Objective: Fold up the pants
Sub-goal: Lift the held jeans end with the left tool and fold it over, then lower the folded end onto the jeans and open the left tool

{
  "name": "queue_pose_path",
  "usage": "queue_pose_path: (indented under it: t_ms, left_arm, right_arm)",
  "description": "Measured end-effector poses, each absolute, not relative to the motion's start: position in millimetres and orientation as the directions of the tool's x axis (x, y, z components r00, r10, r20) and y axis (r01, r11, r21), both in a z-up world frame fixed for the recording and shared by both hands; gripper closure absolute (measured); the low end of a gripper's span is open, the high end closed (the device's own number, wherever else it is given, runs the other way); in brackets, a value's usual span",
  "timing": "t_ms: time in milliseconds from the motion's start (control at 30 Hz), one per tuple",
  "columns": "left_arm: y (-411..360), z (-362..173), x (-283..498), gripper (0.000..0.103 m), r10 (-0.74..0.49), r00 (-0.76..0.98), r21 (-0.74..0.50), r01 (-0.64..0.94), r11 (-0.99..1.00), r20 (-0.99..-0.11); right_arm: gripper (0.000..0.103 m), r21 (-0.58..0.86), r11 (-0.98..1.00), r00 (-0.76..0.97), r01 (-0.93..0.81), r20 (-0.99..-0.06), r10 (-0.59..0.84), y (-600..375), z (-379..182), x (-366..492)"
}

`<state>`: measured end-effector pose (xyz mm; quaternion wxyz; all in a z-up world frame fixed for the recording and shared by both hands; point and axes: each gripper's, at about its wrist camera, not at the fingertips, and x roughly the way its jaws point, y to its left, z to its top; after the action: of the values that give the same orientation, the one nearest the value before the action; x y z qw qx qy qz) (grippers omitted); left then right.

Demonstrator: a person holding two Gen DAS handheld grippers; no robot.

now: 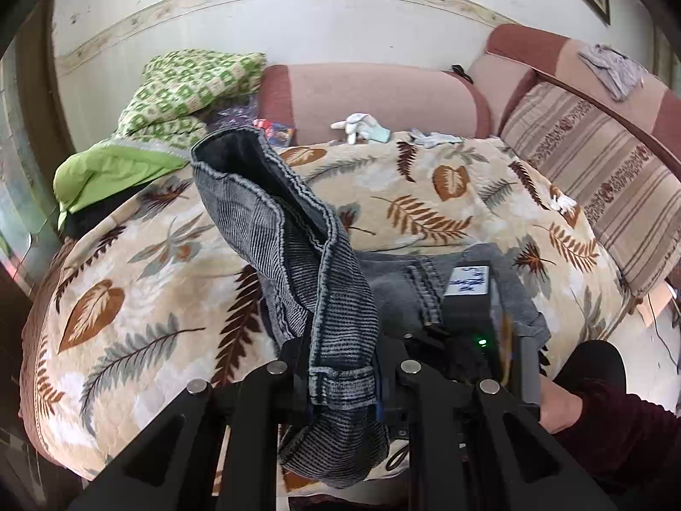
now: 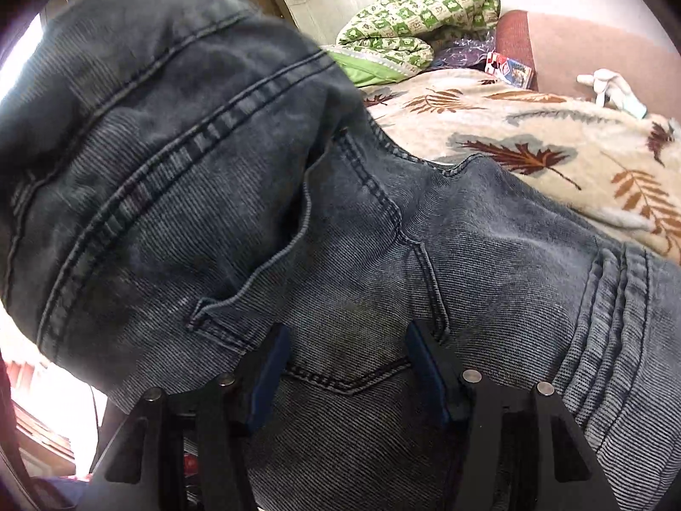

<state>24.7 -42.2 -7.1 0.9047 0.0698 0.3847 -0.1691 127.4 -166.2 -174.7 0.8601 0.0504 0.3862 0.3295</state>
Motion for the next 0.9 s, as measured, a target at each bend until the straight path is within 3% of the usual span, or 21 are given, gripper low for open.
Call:
queue_pose_path:
  t_ms: [433,700,833,900]
  left_arm:
    - [-100,-3,34,0.084,-0.285,0.613,0.022,0.444,0.896,-0.737]
    - [-154,-15,43,0.083,-0.33,0.541,0.027,0.548,0.836,-0.774]
    - [-187,-27,52,0.083,-0.333,0.504,0.031,0.585,0.811,-0.797]
    - [-205,-34,56,0.083,-0.33,0.486,0.039,0.605,0.796,-0.809]
  right_arm:
    - [0.042,0.554,0.692,0.411,-0.463,-0.558,0.721,-207,-164,131]
    - [0.042,0.49,0.76,0.546,-0.427,-0.531,0.649,-266,-138,112]
    - [0.042,0.337,0.871,0.644,-0.357,-0.587,0.491,-299,-129,98]
    - [0.042,0.298,0.902,0.7,-0.311,-0.57,0.43,-326,-123,88]
